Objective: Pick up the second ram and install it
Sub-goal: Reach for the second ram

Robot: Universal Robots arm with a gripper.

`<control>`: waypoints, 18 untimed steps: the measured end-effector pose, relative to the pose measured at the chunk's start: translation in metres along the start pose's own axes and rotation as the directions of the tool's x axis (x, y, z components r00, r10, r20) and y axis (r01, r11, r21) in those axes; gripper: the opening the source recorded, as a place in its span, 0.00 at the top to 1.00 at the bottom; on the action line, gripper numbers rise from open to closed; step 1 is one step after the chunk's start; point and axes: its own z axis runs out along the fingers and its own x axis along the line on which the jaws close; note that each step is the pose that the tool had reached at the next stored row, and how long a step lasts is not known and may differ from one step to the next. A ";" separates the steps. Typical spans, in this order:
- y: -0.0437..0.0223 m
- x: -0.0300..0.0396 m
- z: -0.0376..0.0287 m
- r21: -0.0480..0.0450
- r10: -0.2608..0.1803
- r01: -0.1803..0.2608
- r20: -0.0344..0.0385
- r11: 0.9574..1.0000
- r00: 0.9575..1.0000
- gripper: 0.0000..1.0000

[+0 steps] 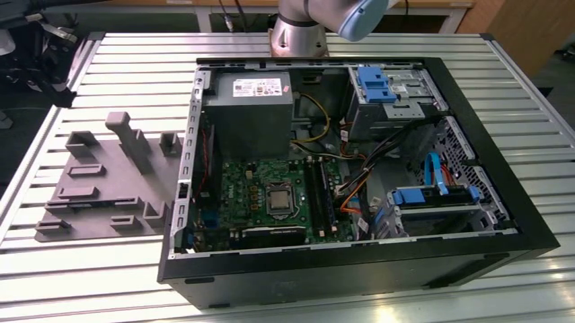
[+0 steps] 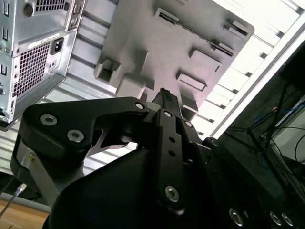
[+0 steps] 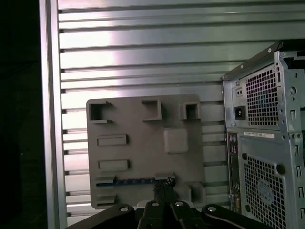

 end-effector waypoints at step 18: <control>-0.0074 0.0046 0.0026 0.000 0.000 0.000 0.000 1.000 1.000 0.89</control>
